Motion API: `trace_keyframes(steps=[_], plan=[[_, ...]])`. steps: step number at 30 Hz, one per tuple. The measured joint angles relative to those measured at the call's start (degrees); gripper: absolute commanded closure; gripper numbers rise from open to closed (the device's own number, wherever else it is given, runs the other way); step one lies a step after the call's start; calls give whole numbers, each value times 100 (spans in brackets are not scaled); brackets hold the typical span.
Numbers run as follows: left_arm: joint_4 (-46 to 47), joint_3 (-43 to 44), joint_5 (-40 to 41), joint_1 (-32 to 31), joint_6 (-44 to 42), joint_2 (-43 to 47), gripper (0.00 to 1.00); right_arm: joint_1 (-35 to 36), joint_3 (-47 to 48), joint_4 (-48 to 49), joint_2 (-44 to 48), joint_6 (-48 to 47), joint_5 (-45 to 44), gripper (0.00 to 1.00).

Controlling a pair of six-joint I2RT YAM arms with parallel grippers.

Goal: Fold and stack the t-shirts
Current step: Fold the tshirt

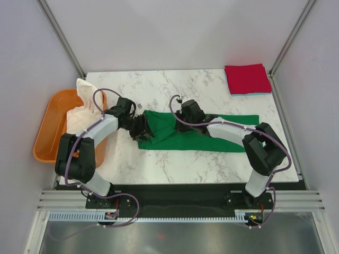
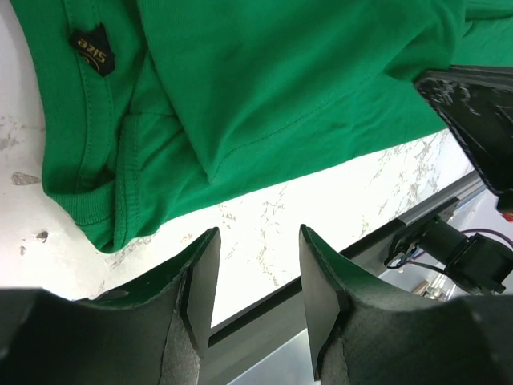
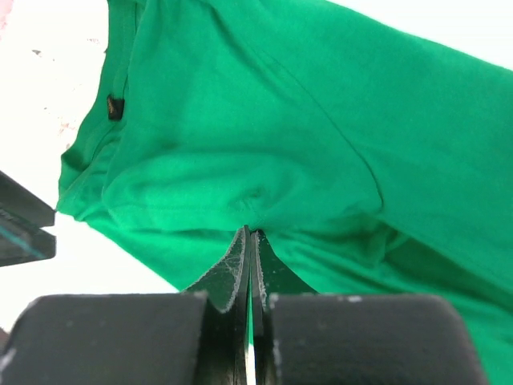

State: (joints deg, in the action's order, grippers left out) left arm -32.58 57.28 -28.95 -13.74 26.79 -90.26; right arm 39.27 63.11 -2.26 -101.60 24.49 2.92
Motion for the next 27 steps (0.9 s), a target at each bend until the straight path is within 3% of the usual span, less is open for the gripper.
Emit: trace_keyframes(steps=[7,18,27], plan=[[192,-282,-138,0,240,17,47,2,59,-664,168,186,20,100],[695,-636,-136,0,535,-11,50,2,59,-887,168,291,-4,100],[905,-634,109,-96,723,-153,61,2,59,-898,170,293,-4,100]])
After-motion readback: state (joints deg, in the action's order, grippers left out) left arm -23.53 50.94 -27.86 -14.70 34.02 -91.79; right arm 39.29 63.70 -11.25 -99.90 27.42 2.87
